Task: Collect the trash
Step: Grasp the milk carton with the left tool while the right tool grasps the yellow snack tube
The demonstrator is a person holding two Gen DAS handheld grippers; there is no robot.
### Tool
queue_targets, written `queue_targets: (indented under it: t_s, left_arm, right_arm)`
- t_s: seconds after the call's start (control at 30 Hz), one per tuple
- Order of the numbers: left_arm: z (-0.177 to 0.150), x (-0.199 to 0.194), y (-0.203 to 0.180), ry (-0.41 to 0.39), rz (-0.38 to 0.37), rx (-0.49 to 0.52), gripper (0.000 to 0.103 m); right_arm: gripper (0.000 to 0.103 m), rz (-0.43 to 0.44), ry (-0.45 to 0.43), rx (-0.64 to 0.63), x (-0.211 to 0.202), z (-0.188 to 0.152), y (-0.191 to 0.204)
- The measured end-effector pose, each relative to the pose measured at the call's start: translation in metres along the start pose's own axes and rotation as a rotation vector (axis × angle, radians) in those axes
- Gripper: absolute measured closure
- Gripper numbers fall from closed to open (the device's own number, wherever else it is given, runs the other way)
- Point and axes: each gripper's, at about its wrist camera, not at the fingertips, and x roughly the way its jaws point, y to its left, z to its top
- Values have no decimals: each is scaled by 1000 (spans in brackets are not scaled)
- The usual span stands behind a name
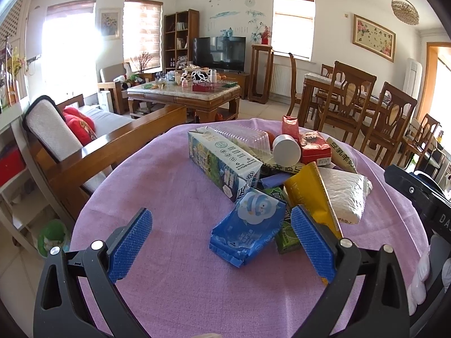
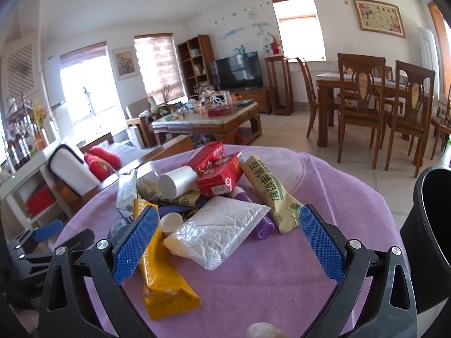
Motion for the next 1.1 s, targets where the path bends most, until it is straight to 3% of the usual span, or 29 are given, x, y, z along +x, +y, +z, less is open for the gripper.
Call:
queue_targets:
  t_s: [0.13, 0.37, 0.47, 0.6, 0.67, 0.77, 0.93, 1.1]
  left_arm:
    - [7, 15, 28, 71, -109, -110, 5]
    - [53, 60, 51, 226, -188, -215, 5]
    - [65, 75, 36, 258, -190, -180, 5]
    - [70, 96, 21, 284, -155, -146, 6]
    - [69, 104, 22, 294, -134, -148, 6]
    - [64, 109, 26, 304, -134, -161, 17]
    - [62, 115, 38, 313, -209, -229, 32]
    - [62, 110, 41, 294, -241, -228, 45]
  right_arm:
    - [4, -16, 40, -12, 6, 11, -12]
    - [4, 28, 128, -32, 25, 55, -41]
    - [6, 31, 171, -81, 43, 61, -42]
    - [26, 63, 265, -109, 83, 64, -47]
    - [28, 60, 296, -132, 101, 62, -42]
    - [30, 74, 305, -138, 112, 61, -41]
    - [30, 83, 299, -150, 123, 69, -30]
    - [31, 49, 384, -174, 153, 71, -27]
